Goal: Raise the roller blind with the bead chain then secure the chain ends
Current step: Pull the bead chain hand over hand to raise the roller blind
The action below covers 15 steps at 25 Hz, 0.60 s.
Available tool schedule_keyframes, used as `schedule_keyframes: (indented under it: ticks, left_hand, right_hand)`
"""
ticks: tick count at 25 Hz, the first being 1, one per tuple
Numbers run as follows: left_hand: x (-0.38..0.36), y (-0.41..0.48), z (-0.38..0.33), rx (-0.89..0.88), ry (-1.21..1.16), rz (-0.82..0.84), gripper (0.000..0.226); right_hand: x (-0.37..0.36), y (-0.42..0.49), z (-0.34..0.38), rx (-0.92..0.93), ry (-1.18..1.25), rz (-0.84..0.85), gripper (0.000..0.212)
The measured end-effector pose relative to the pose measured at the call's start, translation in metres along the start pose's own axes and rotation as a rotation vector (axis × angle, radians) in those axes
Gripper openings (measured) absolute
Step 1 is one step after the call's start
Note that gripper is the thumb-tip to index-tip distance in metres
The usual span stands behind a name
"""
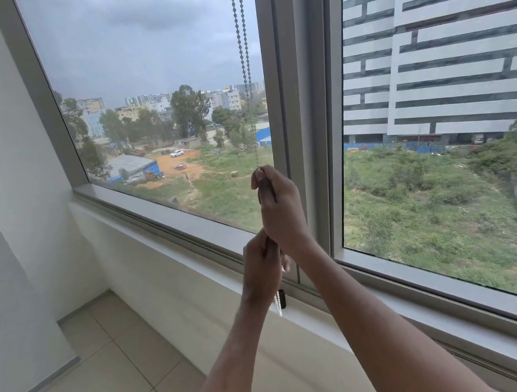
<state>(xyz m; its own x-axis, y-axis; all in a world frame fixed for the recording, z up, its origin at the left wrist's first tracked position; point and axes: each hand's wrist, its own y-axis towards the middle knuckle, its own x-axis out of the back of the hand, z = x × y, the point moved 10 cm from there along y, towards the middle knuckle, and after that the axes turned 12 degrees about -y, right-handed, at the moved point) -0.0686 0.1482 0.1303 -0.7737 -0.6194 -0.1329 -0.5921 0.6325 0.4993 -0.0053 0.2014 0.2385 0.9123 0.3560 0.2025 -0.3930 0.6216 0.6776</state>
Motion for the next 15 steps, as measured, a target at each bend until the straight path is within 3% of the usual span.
schedule_keyframes:
  ticks: [2, 5, 7, 12, 15]
  left_hand:
    - [0.003, -0.009, 0.005, -0.004, -0.008, 0.015, 0.051]
    - [0.011, 0.0, -0.013, -0.035, -0.043, -0.093, 0.041]
    - [0.008, 0.02, -0.048, -0.113, -0.064, -0.13, 0.042]
    - [-0.026, 0.092, -0.176, -0.267, -0.252, 0.021, 0.043]
    - [-0.027, 0.121, -0.22, -0.302, -0.273, -0.041, 0.033]
  right_hand:
    - [-0.001, -0.014, -0.022, -0.037, 0.004, 0.001, 0.031]
    - [0.002, -0.032, -0.048, -0.069, 0.007, -0.002, 0.038]
    - [0.002, -0.045, -0.057, -0.073, -0.024, -0.001, 0.042]
    - [-0.004, -0.071, -0.064, -0.075, -0.02, 0.021, 0.03]
    - [-0.008, -0.077, -0.056, -0.066, -0.013, 0.044, 0.028]
